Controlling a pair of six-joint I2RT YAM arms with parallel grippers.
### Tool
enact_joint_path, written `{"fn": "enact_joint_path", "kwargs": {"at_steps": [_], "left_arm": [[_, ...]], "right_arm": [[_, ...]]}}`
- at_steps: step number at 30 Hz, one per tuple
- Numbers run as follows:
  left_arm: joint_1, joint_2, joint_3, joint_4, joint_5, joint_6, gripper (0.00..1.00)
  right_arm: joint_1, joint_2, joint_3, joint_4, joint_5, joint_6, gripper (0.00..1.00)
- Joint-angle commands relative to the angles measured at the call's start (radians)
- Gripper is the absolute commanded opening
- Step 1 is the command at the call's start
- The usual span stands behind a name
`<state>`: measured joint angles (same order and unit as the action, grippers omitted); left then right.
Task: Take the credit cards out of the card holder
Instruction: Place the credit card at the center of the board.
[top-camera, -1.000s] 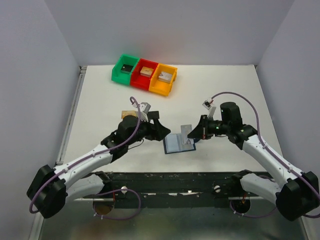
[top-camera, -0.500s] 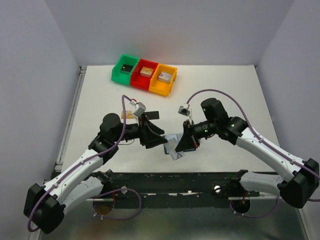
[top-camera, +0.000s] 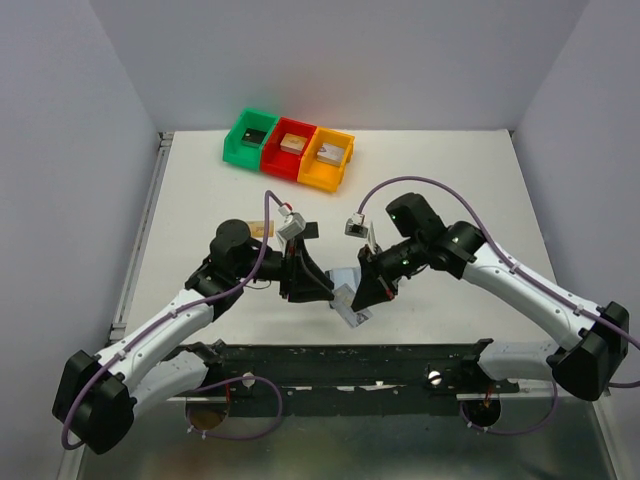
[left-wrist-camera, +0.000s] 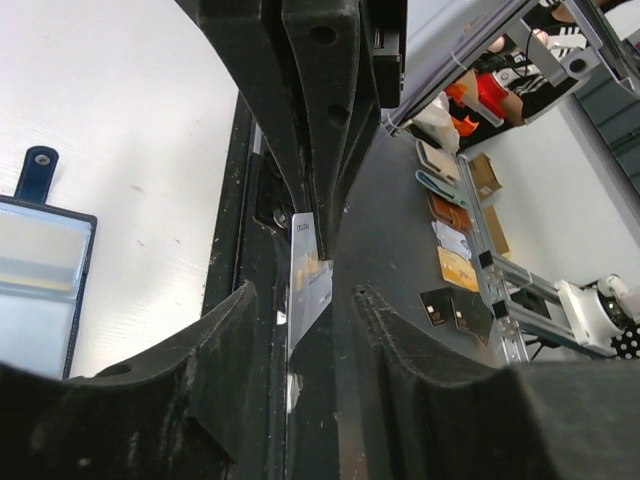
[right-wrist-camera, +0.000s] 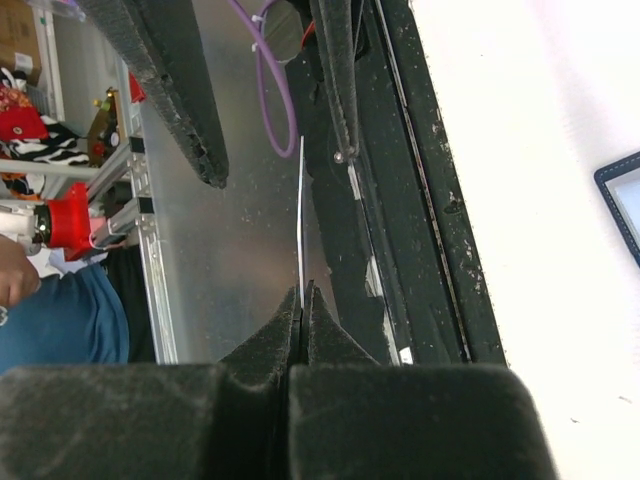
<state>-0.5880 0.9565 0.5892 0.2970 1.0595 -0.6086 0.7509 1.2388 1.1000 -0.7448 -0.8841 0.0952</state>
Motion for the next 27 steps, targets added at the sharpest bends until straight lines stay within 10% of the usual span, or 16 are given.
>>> {"fn": "enact_joint_path", "kwargs": {"at_steps": [1, 14, 19, 24, 27], "left_arm": [[0.005, 0.013, 0.027, -0.002, 0.079, 0.026, 0.49], [-0.062, 0.070, 0.037, -0.024, 0.088, 0.041, 0.32], [-0.072, 0.077, 0.035, -0.016, 0.086, 0.040, 0.04], [-0.052, 0.062, 0.026, -0.010, 0.027, 0.033, 0.00], [0.006, 0.064, 0.012, 0.027, -0.027, -0.008, 0.00]], "right_arm": [[0.022, 0.024, 0.044, -0.067, 0.024, -0.045, 0.00], [0.034, 0.042, 0.074, -0.082, 0.037, -0.057, 0.00], [0.038, 0.030, 0.069, -0.077, 0.045, -0.057, 0.00], [0.034, -0.021, 0.077, -0.070, 0.294, 0.036, 0.49], [-0.033, -0.096, 0.078, -0.050, 0.465, 0.127, 0.58]]}}
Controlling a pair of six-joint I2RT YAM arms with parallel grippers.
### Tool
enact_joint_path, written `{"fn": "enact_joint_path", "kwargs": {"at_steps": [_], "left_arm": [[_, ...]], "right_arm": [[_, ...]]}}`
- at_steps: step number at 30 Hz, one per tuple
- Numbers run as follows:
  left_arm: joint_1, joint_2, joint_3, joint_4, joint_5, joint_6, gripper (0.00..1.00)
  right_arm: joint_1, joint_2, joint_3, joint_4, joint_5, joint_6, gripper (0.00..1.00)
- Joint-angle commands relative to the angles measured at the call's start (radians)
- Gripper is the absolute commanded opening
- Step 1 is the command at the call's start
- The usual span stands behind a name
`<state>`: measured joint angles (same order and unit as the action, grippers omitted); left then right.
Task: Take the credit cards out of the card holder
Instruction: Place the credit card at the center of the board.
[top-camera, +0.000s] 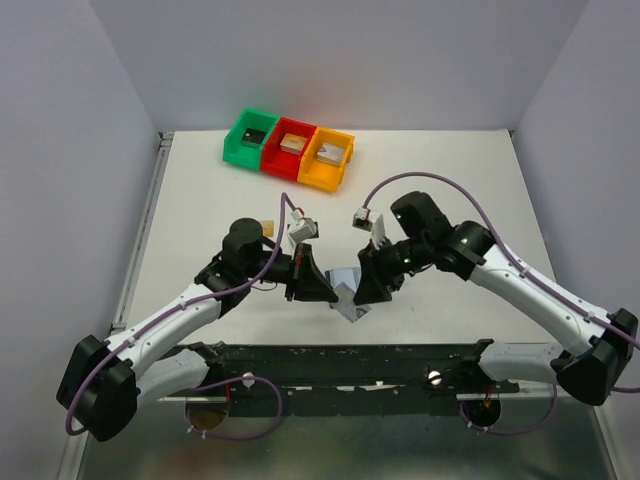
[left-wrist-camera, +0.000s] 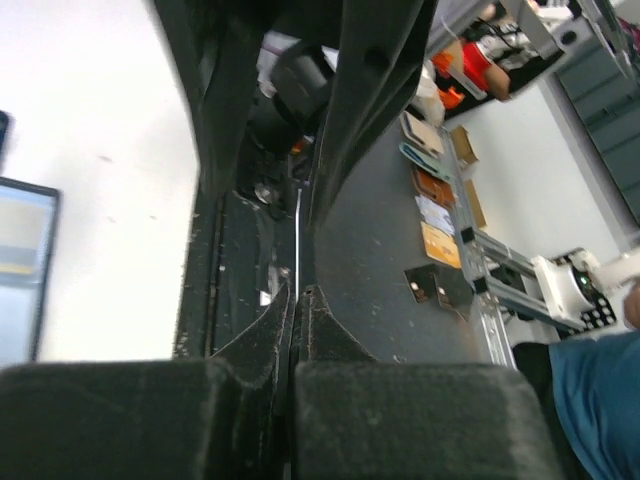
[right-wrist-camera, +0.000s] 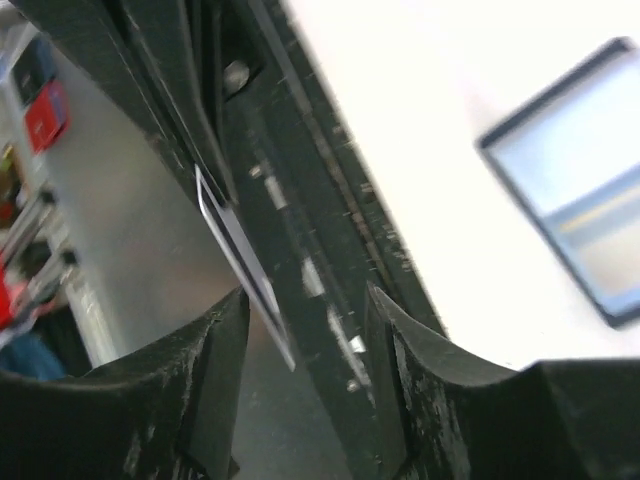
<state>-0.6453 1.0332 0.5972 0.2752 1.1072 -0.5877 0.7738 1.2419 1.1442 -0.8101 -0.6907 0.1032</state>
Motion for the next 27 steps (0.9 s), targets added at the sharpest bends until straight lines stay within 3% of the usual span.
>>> {"fn": "enact_joint_path", "kwargs": {"at_steps": [1, 7, 12, 21, 27], "left_arm": [[0.084, -0.010, 0.004, 0.055, -0.130, -0.044, 0.00], [0.115, 0.102, 0.061, 0.028, -0.573, -0.147, 0.00], [0.108, 0.324, 0.157, 0.062, -0.828, -0.305, 0.00], [0.090, 0.637, 0.297, 0.199, -0.988, -0.428, 0.00], [0.087, 0.741, 0.368, 0.170, -1.003, -0.438, 0.00]], "right_arm": [[-0.079, -0.131, 0.034, 0.020, 0.337, 0.148, 0.59], [-0.093, -0.294, -0.038, 0.098, 0.731, 0.220, 0.59], [-0.093, -0.389, -0.194, 0.221, 0.800, 0.332, 0.59], [-0.093, -0.389, -0.278, 0.267, 0.697, 0.332, 0.57], [-0.093, -0.358, -0.270, 0.278, 0.672, 0.306, 0.57]]}}
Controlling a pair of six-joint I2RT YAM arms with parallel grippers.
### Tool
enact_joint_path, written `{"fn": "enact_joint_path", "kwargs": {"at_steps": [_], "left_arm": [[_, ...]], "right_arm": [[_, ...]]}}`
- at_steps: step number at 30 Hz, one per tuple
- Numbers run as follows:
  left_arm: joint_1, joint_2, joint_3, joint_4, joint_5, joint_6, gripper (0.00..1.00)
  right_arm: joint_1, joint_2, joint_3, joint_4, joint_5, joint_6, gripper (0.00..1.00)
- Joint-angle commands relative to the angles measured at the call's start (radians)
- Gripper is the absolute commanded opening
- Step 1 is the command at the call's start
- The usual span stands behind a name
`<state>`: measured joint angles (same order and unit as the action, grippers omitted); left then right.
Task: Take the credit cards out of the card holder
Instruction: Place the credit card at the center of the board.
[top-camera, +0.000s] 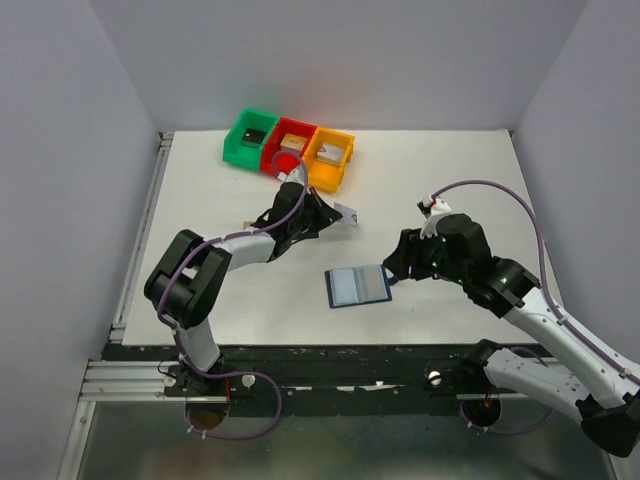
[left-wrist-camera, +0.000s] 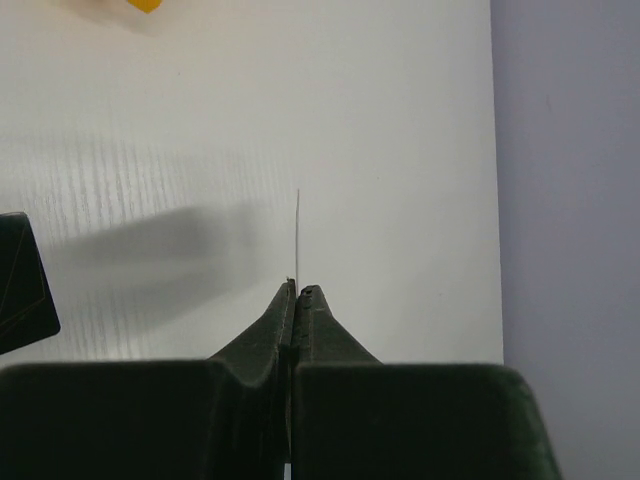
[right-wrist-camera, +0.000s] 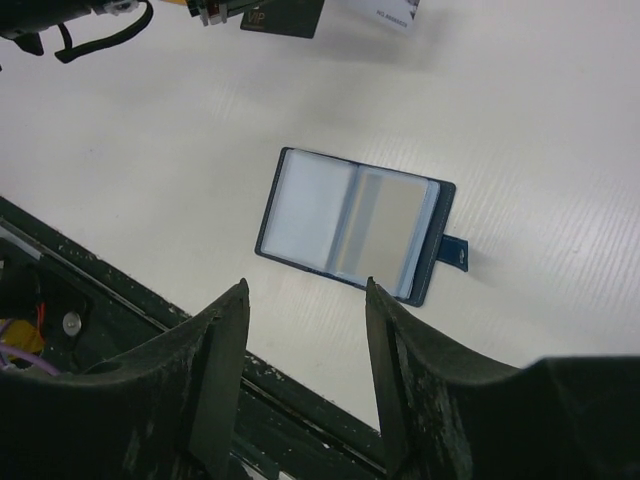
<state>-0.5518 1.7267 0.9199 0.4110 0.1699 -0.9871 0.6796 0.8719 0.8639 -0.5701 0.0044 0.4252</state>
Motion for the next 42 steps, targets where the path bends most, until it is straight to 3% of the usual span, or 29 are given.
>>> {"fn": "enact_joint_path", "kwargs": {"at_steps": [1, 19, 27, 34, 42], "left_arm": [[-0.007, 0.062, 0.048, 0.035, -0.070, -0.047, 0.00], [-0.030, 0.169, 0.022, 0.054, -0.132, -0.108, 0.01], [-0.028, 0.169, 0.000, 0.057, -0.122, -0.111, 0.29], [-0.025, 0.134, -0.013, 0.023, -0.133, -0.088, 0.40], [0.004, 0.070, -0.038, -0.057, -0.144, 0.010, 0.56]], "right_arm": [[0.003, 0.015, 0.012, 0.038, -0.021, -0.017, 0.57], [0.001, 0.047, -0.012, 0.064, -0.037, -0.014, 0.57], [0.001, 0.055, -0.019, 0.061, -0.023, -0.014, 0.57], [0.001, 0.064, -0.019, 0.046, -0.009, -0.020, 0.57], [-0.003, 0.108, 0.001, -0.047, 0.141, -0.017, 0.58]]}}
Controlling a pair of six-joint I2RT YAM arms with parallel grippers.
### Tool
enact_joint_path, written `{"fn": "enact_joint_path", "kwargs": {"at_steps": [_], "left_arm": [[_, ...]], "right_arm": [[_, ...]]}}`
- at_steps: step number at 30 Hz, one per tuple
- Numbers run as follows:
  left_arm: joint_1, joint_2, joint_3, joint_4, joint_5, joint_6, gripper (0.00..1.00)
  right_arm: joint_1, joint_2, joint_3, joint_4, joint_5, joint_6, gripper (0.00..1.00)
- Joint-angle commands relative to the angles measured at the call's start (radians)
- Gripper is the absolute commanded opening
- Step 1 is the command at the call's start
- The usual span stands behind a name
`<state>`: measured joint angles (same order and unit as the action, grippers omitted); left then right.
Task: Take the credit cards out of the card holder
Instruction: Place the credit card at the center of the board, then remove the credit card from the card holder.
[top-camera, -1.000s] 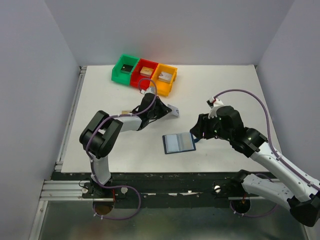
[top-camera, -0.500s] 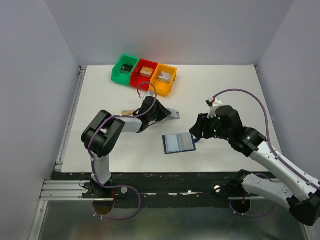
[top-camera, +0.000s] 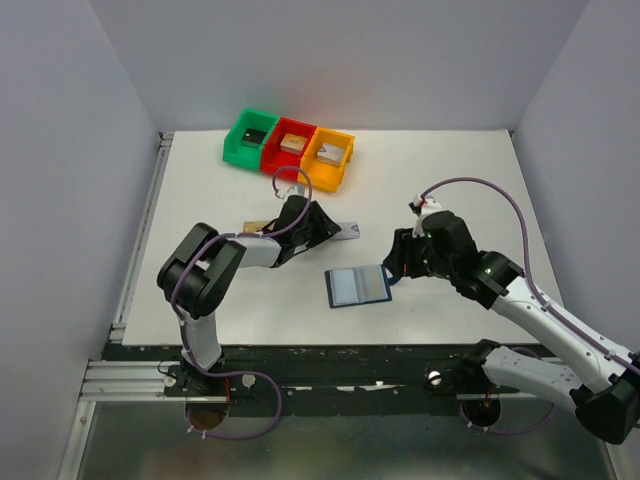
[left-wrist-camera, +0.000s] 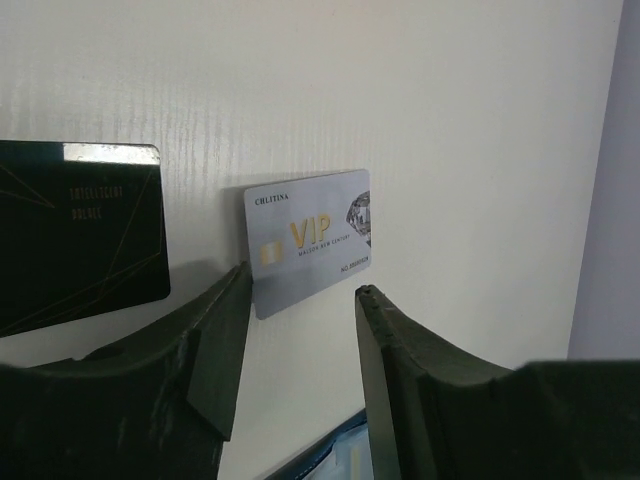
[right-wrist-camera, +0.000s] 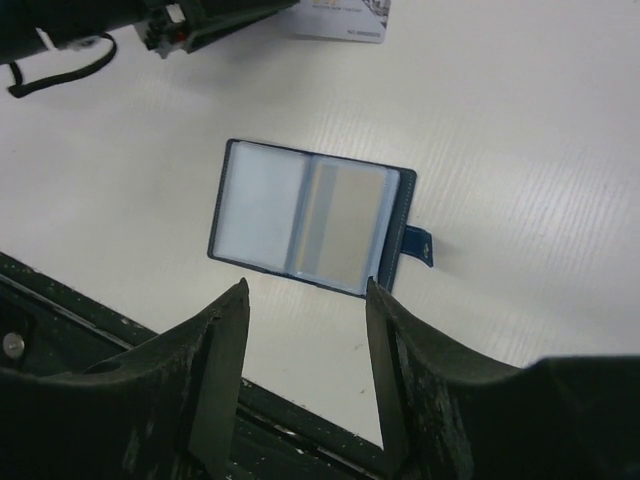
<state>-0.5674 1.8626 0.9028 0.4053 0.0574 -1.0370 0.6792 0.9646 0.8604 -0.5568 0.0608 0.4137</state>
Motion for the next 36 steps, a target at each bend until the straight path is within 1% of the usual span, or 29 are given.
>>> {"fn": "enact_joint_path", "kwargs": {"at_steps": [1, 3, 4, 5, 6, 8, 11, 13, 15, 17, 18, 19, 21, 23, 25, 27, 30, 33, 35, 36], "left_arm": [[0.023, -0.077, -0.024, -0.060, -0.034, 0.064, 0.63], [0.029, -0.100, -0.034, -0.092, -0.050, 0.081, 0.67], [0.031, -0.111, -0.042, -0.100, -0.048, 0.087, 0.68], [0.034, -0.132, -0.051, -0.112, -0.082, 0.097, 0.69], [0.035, -0.153, -0.059, -0.129, -0.103, 0.104, 0.76], [0.032, -0.224, -0.070, -0.177, -0.161, 0.135, 0.77], [-0.006, -0.315, -0.019, -0.368, -0.328, 0.224, 0.79], [-0.041, -0.341, 0.045, -0.536, -0.414, 0.280, 0.81], [-0.086, -0.356, 0.091, -0.643, -0.488, 0.314, 0.85], [-0.127, -0.381, 0.104, -0.698, -0.521, 0.327, 0.96], [-0.146, -0.394, 0.093, -0.700, -0.504, 0.331, 0.99], [-0.153, -0.413, 0.065, -0.673, -0.466, 0.344, 0.99], [-0.155, -0.459, 0.000, -0.619, -0.365, 0.309, 0.99], [-0.154, -0.525, -0.106, -0.483, -0.239, 0.302, 0.99], [-0.154, -0.595, -0.207, -0.319, -0.147, 0.302, 0.99], [-0.154, -0.632, -0.261, -0.246, -0.093, 0.290, 0.99], [-0.157, -0.640, -0.277, -0.215, -0.024, 0.305, 0.94], [-0.169, -0.631, -0.281, -0.204, -0.007, 0.313, 0.90], [-0.176, -0.626, -0.288, -0.195, 0.001, 0.315, 0.86], [-0.178, -0.623, -0.289, -0.195, -0.001, 0.318, 0.82]], "right_arm": [[-0.004, 0.019, 0.002, -0.063, 0.085, -0.003, 0.59], [-0.010, 0.029, 0.002, -0.068, 0.091, 0.008, 0.59], [-0.015, 0.036, 0.003, -0.074, 0.096, 0.013, 0.61], [-0.021, 0.042, -0.001, -0.075, 0.097, 0.014, 0.61], [-0.029, 0.048, -0.003, -0.078, 0.097, 0.016, 0.62], [-0.046, 0.063, -0.014, -0.078, 0.086, 0.019, 0.62], [-0.087, 0.097, -0.034, -0.065, 0.044, 0.028, 0.62], [-0.116, 0.118, -0.049, -0.046, -0.005, 0.043, 0.62], [-0.132, 0.138, -0.070, -0.014, -0.022, 0.051, 0.62], [-0.145, 0.173, -0.086, 0.006, -0.035, 0.053, 0.62], [-0.147, 0.196, -0.090, 0.009, -0.036, 0.053, 0.62], [-0.150, 0.216, -0.093, 0.014, -0.032, 0.051, 0.62], [-0.155, 0.258, -0.103, 0.024, -0.030, 0.053, 0.61], [-0.156, 0.285, -0.115, 0.043, -0.035, 0.059, 0.61], [-0.159, 0.309, -0.121, 0.060, -0.036, 0.066, 0.60], [-0.162, 0.333, -0.123, 0.078, -0.032, 0.069, 0.58], [-0.168, 0.381, -0.112, 0.097, -0.039, 0.065, 0.54], [-0.175, 0.417, -0.101, 0.113, -0.050, 0.065, 0.49], [-0.181, 0.448, -0.098, 0.124, -0.053, 0.063, 0.43], [-0.185, 0.463, -0.095, 0.129, -0.055, 0.063, 0.41]]}}
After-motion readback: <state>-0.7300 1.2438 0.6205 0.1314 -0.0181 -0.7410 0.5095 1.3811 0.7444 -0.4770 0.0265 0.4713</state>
